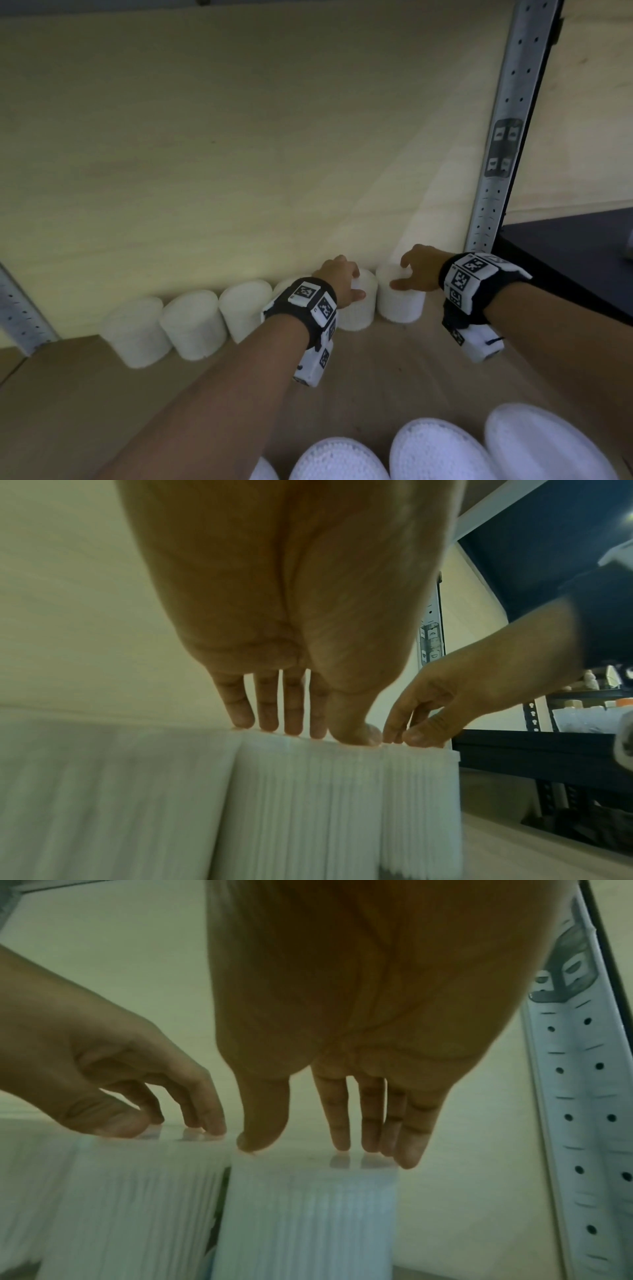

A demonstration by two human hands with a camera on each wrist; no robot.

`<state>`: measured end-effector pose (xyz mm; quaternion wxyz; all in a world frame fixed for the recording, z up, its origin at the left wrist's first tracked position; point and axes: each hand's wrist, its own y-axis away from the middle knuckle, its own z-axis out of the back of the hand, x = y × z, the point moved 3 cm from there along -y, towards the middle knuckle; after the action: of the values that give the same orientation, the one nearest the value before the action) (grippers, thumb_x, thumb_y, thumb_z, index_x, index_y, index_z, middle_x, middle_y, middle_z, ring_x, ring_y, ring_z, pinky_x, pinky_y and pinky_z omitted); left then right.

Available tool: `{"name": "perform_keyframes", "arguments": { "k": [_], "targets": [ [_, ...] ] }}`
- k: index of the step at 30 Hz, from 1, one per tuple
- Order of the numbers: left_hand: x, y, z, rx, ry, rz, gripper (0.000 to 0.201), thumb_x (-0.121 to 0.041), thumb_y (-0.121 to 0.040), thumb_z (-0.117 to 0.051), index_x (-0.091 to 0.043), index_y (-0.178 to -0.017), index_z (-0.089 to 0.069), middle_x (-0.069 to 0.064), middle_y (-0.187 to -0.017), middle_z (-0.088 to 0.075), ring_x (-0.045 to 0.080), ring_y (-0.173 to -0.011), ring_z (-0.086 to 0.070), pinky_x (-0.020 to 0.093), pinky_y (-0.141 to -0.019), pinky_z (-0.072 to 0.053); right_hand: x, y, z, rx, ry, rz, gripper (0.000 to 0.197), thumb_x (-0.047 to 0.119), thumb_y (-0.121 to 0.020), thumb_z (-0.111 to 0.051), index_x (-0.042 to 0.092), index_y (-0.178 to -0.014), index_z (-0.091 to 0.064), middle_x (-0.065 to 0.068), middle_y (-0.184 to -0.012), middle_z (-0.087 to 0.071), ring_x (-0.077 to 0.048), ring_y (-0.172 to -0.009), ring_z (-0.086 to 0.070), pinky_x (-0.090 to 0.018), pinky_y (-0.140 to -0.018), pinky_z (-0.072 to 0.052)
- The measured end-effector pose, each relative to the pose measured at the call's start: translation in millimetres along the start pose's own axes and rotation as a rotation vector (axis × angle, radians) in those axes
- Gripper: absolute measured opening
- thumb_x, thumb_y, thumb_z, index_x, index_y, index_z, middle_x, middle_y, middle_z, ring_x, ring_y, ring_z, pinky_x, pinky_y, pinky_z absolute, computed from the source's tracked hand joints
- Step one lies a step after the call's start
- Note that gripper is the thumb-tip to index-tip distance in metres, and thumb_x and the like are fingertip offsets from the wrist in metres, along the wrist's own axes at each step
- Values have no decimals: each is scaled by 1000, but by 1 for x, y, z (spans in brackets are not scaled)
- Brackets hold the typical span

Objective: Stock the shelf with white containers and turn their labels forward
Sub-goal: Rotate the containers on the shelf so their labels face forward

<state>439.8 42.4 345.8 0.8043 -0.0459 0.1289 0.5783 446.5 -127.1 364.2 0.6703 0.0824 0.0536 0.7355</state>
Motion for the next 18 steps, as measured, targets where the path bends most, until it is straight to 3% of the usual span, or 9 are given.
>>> {"name": "perform_keyframes", "arguments": {
  "k": [3,6,10,15,18],
  "targets": [
    [0,0,0,-5,-1,-1,50,-34,-90,-60,-12,-133,-48,10,-136,-42,28,-125,-43,44,-105,-39,1,-2,0,-14,14,1,68,56,-91,-47,5,-137,-45,-13,-140,-43,-28,-128,-45,-33,-105,-39],
    [0,0,-1,-7,4,0,50,-34,-90,-60,-12,-133,-47,9,-136,-41,28,-125,-42,44,-105,-39,0,-4,-1,4,9,7,67,51,-91,-51,10,-142,-39,-10,-146,-37,-26,-134,-39,-34,-109,-34],
    [0,0,-2,-8,3,3,49,-34,-90,-60,-12,-133,-47,9,-136,-41,28,-126,-42,44,-106,-38,-4,-4,2,54,14,52,60,35,-90,-60,19,-143,-38,-4,-150,-33,-23,-139,-34,-33,-114,-28],
    [-1,0,-3,-5,0,22,49,-33,-91,-59,-13,-133,-46,9,-136,-40,28,-126,-41,44,-106,-38,0,-5,3,101,0,91,58,7,-88,-59,20,-142,-41,-7,-152,-30,-24,-139,-35,-33,-113,-35],
    [-2,0,-2,9,-11,26,49,-34,-91,-58,-12,-133,-45,10,-137,-39,29,-126,-41,45,-106,-38,4,-5,4,82,-82,70,56,9,-88,-58,17,-140,-42,-8,-150,-33,-26,-135,-39,-35,-109,-39]
  ]
}}
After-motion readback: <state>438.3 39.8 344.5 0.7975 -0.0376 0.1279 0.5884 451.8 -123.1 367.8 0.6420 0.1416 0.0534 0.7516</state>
